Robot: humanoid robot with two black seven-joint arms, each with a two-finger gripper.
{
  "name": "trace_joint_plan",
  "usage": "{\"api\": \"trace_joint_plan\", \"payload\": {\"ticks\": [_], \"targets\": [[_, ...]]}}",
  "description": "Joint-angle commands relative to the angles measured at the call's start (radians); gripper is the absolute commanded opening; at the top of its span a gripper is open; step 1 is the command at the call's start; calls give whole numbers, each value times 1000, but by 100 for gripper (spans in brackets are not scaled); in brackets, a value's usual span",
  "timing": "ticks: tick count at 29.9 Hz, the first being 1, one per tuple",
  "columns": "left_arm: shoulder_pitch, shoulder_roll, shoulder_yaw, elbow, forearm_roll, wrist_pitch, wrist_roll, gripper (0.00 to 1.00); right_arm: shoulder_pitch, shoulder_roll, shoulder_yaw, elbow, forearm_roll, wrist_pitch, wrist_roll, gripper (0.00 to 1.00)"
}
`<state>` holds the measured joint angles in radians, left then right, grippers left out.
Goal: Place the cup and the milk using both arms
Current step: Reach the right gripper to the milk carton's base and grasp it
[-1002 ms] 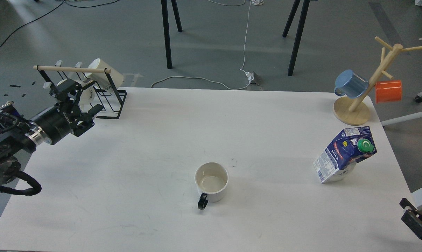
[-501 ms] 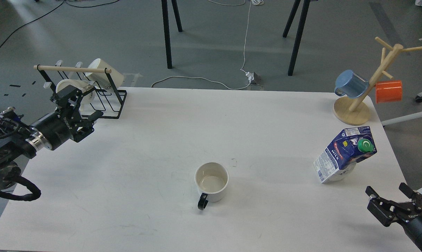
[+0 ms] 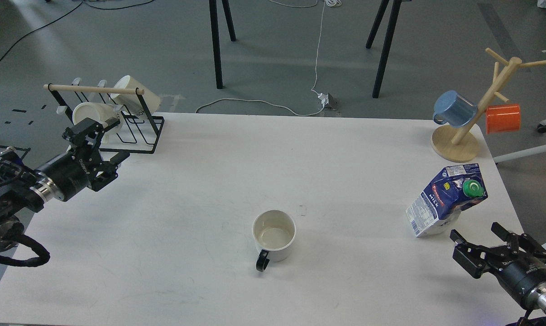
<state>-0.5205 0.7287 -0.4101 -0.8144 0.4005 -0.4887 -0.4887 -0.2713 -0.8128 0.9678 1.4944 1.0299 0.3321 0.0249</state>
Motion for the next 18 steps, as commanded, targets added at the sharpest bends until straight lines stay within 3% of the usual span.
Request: {"api": "trace_joint_plan", "payload": {"ticks": [1,18], "targets": [[2,-2,1,3,0,0,0,94,10,17,0,0,-1,-22,4,99],[8,-17,2,24,0,0,0,94,116,55,-1,-10,-34,-140,21,99]]}}
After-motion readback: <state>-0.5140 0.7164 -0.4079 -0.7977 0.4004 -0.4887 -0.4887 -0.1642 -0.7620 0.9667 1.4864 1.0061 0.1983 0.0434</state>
